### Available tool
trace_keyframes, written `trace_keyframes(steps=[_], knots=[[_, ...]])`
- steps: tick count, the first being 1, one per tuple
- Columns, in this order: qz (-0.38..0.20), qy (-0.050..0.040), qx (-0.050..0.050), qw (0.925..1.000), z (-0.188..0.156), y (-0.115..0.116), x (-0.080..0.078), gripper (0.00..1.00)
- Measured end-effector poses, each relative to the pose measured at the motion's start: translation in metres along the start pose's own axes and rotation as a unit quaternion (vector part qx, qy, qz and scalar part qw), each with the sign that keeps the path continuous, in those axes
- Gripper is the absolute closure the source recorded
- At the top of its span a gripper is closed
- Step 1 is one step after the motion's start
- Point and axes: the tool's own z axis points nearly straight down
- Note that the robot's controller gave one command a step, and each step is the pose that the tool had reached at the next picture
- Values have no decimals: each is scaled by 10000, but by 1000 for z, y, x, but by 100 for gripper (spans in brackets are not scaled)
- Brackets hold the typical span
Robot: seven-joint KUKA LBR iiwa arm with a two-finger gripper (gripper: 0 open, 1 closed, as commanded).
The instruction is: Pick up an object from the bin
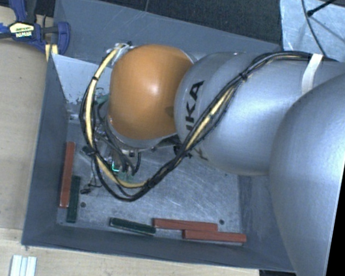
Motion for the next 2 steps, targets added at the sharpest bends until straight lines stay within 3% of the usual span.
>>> trace_keyframes(steps=[1, 2], knots=[[556, -16, 3, 9985, 114, -28, -34, 0], [565, -66, -24, 9984, 107, -26, -37, 100]])
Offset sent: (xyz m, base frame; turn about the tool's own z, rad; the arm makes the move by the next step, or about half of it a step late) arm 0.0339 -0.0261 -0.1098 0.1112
